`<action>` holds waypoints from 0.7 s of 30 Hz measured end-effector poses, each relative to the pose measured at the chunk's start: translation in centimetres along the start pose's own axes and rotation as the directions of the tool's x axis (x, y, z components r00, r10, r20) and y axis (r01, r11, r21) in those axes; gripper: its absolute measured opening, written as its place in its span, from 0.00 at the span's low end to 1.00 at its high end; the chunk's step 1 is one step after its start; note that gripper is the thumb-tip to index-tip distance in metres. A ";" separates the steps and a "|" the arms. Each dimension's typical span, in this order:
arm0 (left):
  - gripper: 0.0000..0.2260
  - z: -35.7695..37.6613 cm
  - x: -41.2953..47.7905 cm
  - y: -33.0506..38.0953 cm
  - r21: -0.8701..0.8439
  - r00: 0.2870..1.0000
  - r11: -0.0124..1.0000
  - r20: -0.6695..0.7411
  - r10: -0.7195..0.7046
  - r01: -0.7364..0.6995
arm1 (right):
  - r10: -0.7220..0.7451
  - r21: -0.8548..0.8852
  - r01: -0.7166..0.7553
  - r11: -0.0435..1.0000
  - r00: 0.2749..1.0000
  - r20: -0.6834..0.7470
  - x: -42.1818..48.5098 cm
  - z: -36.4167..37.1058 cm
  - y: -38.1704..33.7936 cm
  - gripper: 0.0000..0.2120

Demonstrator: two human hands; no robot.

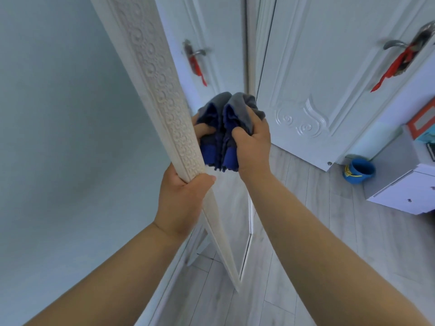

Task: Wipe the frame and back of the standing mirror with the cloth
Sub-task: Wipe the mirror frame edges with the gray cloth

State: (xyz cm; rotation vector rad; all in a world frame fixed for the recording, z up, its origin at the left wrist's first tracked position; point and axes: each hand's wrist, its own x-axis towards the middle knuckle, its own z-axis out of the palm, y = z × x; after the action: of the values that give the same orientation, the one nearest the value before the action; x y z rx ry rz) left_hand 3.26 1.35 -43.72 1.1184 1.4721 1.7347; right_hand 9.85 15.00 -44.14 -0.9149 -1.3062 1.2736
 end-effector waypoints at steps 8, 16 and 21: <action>0.05 0.1 0.4 -2.4 -0.052 0.961 0.959 -0.038 0.276 -0.277 | -0.535 0.106 0.525 0.845 0.838 0.106 -2.1 0.2 0.1 0.26; 0.13 0.7 1.5 -4.0 -0.068 0.859 0.858 -0.096 0.503 -0.509 | -0.692 0.179 0.670 0.720 0.714 0.107 -1.1 0.9 0.8 0.25; 0.19 0.9 1.3 -4.0 0.015 0.832 0.834 -0.058 0.552 -0.552 | -0.661 0.272 0.617 0.738 0.743 0.105 -2.1 0.9 2.3 0.21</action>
State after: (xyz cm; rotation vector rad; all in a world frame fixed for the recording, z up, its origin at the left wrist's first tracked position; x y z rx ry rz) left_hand 3.12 3.68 -47.32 1.6226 1.2470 2.1645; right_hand 9.04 13.10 -46.60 -0.1280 -1.4263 0.9299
